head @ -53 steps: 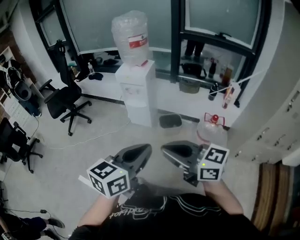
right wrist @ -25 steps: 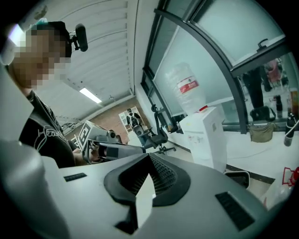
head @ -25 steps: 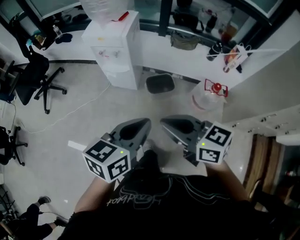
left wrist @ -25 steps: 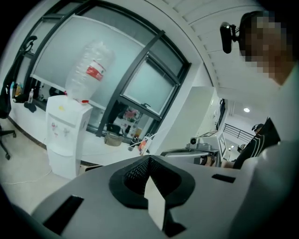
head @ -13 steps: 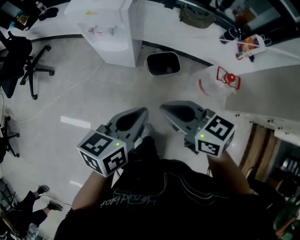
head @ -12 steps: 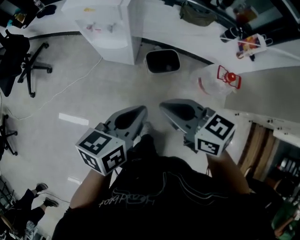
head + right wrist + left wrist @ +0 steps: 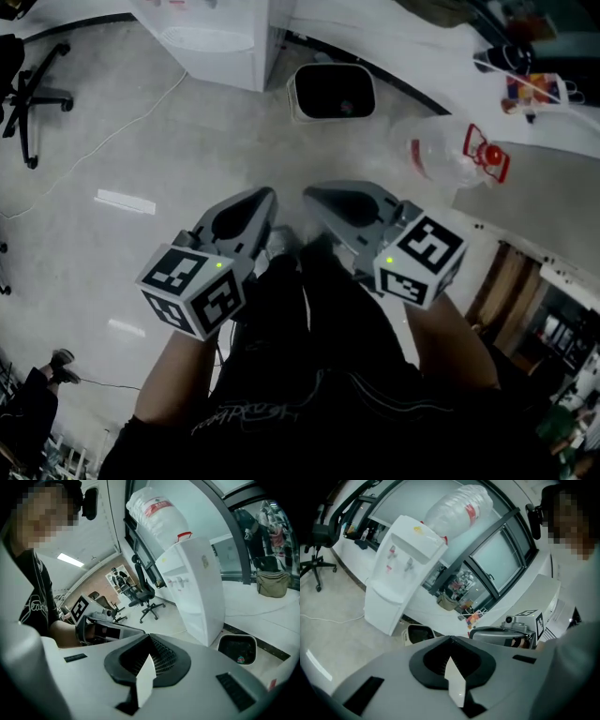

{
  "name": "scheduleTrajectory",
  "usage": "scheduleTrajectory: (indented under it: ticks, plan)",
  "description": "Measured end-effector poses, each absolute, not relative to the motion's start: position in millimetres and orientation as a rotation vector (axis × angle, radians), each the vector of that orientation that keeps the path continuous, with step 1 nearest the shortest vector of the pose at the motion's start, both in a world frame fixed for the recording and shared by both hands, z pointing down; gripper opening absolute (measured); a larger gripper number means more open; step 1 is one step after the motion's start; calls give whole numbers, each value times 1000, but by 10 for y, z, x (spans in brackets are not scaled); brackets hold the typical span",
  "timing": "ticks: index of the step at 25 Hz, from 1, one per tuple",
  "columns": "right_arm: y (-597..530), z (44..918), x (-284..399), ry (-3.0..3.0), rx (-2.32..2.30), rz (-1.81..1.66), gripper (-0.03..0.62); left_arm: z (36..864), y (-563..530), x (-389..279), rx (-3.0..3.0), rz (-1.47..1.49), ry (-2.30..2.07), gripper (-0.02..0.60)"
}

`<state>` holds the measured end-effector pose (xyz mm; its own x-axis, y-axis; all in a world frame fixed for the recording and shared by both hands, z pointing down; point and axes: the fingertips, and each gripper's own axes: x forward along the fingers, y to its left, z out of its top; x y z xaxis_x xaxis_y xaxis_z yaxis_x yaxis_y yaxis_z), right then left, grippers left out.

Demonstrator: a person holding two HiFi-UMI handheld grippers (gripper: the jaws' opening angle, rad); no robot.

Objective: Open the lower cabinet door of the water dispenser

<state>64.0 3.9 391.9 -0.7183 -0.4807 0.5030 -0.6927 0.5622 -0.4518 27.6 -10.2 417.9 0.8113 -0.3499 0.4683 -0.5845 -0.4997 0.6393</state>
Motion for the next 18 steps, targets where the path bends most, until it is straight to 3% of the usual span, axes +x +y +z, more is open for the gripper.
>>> scheduleTrajectory:
  ticks: [18]
  plan:
    - [-878, 5262, 866, -2502, 841, 804, 12, 5522, -857, 368, 2084, 456, -879, 0]
